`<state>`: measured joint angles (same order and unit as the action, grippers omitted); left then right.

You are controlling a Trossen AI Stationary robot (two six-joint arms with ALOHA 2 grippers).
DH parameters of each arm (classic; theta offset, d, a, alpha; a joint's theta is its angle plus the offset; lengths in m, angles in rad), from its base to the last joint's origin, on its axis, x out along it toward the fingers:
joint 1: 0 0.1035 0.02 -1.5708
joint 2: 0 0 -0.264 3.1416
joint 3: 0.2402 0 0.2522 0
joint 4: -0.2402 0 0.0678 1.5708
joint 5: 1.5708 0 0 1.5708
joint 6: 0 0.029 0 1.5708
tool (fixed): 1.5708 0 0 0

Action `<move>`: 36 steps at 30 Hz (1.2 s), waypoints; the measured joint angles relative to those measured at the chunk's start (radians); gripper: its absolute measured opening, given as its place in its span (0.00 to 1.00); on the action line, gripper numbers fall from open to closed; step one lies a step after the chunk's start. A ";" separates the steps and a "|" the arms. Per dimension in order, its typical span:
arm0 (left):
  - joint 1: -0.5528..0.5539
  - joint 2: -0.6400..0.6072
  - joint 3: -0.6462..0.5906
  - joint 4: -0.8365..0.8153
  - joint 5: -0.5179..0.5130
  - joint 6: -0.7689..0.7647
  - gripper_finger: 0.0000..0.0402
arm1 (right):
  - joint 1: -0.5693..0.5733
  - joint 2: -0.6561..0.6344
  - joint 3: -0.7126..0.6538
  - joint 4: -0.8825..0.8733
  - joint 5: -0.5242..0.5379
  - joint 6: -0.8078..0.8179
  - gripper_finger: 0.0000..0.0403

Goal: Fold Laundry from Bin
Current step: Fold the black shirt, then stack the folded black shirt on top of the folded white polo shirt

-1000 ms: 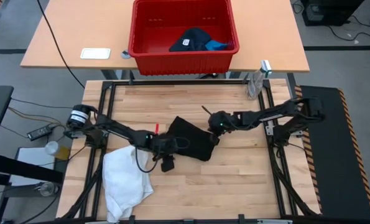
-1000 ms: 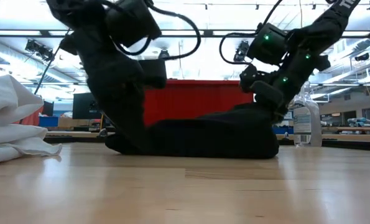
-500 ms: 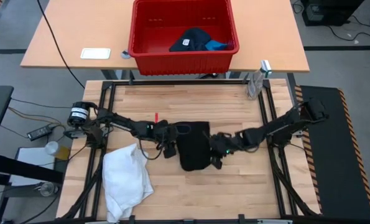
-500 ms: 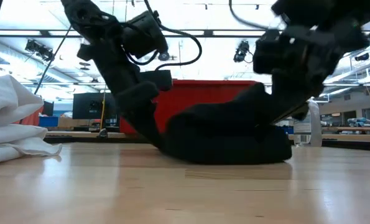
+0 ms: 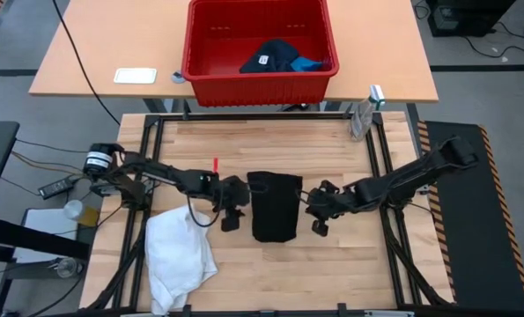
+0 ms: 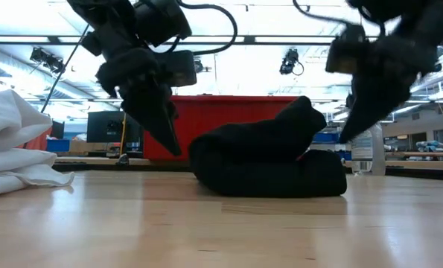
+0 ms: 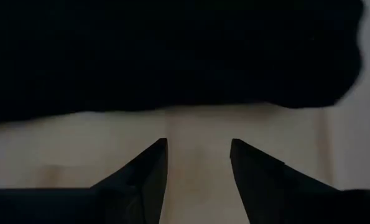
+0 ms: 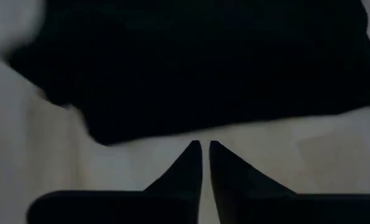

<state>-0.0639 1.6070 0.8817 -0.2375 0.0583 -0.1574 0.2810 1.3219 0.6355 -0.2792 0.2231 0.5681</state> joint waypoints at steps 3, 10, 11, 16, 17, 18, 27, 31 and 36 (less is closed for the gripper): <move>-0.007 0.018 -0.025 0.082 -0.002 -0.047 0.44 | -0.029 0.019 -0.077 0.143 0.001 -0.052 0.18; -0.009 0.036 -0.104 0.227 -0.027 -0.122 0.44 | -0.101 0.082 -0.192 0.390 -0.026 -0.090 0.37; -0.012 0.037 -0.110 0.240 -0.030 -0.116 0.44 | -0.111 0.099 -0.197 0.409 -0.048 -0.095 0.40; -0.026 0.063 -0.118 0.229 -0.087 -0.116 0.46 | -0.138 0.162 -0.195 0.431 -0.122 -0.134 0.51; -0.026 0.077 -0.119 0.244 -0.089 -0.116 0.46 | -0.139 0.170 -0.195 0.440 -0.126 -0.135 0.52; -0.026 0.085 -0.115 0.265 -0.090 -0.118 0.47 | -0.140 0.176 -0.194 0.452 -0.127 -0.135 0.53; -0.021 0.138 -0.114 0.395 -0.089 -0.120 0.47 | -0.152 0.234 -0.196 0.577 -0.131 -0.171 0.50; -0.018 0.166 -0.115 0.451 -0.088 -0.128 0.47 | -0.161 0.271 -0.184 0.632 -0.138 -0.184 0.47; -0.016 0.181 -0.115 0.559 -0.087 -0.109 0.47 | -0.171 0.344 -0.134 0.692 -0.139 -0.246 0.45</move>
<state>-0.0796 1.7878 0.7662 0.3212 -0.0289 -0.2667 0.1100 1.6659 0.5015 0.4132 0.0844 0.3217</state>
